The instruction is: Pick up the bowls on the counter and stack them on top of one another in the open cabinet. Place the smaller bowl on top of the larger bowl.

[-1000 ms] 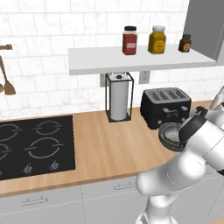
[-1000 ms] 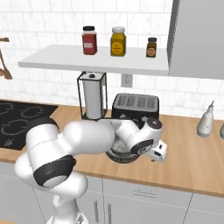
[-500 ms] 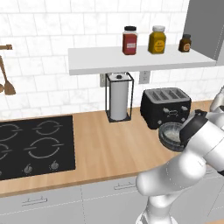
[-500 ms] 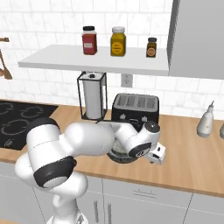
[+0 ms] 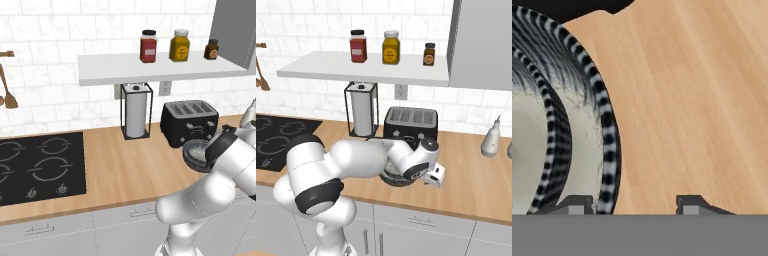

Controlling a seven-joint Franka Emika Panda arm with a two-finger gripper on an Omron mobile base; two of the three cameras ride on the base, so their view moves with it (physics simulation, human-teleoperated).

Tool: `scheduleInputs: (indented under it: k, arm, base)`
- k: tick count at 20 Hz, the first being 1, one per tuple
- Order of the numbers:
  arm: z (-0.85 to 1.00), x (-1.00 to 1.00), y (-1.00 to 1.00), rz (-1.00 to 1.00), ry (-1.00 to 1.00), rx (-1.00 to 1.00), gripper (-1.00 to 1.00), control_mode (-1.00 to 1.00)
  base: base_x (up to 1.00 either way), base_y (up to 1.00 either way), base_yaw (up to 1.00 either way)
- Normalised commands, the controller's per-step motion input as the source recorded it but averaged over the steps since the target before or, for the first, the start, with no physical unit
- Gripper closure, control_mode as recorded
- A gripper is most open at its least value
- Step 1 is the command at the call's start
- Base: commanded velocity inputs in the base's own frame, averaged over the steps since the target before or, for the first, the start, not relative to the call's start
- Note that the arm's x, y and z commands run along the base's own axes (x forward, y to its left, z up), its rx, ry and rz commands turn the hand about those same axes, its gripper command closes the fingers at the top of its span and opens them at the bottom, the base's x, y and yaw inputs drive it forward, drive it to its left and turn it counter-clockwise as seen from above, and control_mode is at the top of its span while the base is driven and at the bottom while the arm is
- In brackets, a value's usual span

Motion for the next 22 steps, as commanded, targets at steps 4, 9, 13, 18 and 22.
scheduleInputs:
  k: [4,9,13,18,22]
  arm:
    - [0.0,0.0,0.0,0.0,0.01,0.0,1.0,-1.0]
    - [0.0,0.0,0.0,0.0,0.04,0.0,1.0,-1.0]
    - [0.02,-0.01,0.0,0.0,0.01,-0.01,1.0,-1.0]
    - [0.45,-0.42,0.0,-0.01,-0.12,0.02,1.0,-1.0]
    - [0.81,-0.63,0.0,-0.02,-0.23,0.03,1.0,-1.0]
  base:
    - [0.0,0.0,0.0]
    - [0.0,0.0,0.0]
    - [0.0,0.0,0.0]
    - [0.0,0.0,0.0]
    - [0.0,0.0,0.0]
